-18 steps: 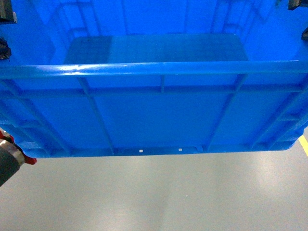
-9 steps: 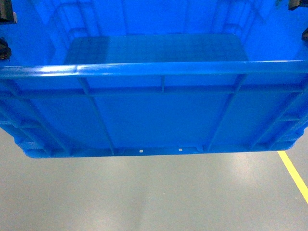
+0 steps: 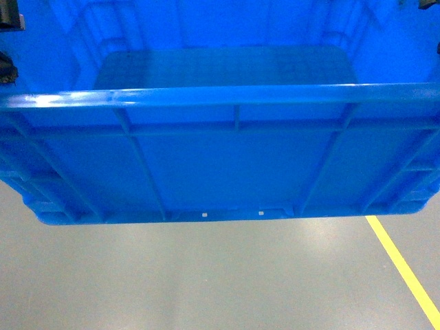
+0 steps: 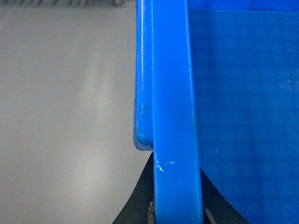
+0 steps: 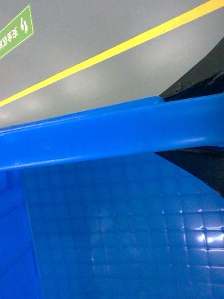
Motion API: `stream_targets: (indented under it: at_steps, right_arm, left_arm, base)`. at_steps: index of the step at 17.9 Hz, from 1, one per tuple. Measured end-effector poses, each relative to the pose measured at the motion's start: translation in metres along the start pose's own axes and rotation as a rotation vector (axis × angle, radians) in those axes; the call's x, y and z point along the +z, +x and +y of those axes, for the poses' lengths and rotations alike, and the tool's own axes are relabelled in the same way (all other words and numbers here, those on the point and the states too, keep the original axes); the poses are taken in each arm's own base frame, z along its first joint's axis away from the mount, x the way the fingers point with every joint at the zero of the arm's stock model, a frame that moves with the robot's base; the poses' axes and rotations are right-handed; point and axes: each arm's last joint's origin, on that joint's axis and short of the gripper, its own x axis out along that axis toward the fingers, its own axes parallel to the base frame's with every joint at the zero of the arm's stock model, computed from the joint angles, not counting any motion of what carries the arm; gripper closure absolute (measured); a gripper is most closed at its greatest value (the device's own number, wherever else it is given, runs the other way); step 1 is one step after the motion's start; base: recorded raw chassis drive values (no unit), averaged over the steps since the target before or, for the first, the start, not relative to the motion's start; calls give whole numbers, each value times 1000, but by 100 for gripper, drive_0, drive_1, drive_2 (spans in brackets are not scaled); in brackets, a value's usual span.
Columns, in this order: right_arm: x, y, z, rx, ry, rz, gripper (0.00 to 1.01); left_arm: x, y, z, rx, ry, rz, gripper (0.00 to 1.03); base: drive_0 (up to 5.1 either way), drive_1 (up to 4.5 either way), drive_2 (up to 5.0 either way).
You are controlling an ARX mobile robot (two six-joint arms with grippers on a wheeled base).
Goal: Place box next to blue box on left shelf
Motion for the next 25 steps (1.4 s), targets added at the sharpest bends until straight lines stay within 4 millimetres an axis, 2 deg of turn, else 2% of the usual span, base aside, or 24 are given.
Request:
stream_targets:
  at_steps: [25]
  right_arm:
    - [-1,1,0,0,1,4,84]
  left_arm:
    - [-1,0,0,2,0,5,97]
  base:
    - [8,439,-424]
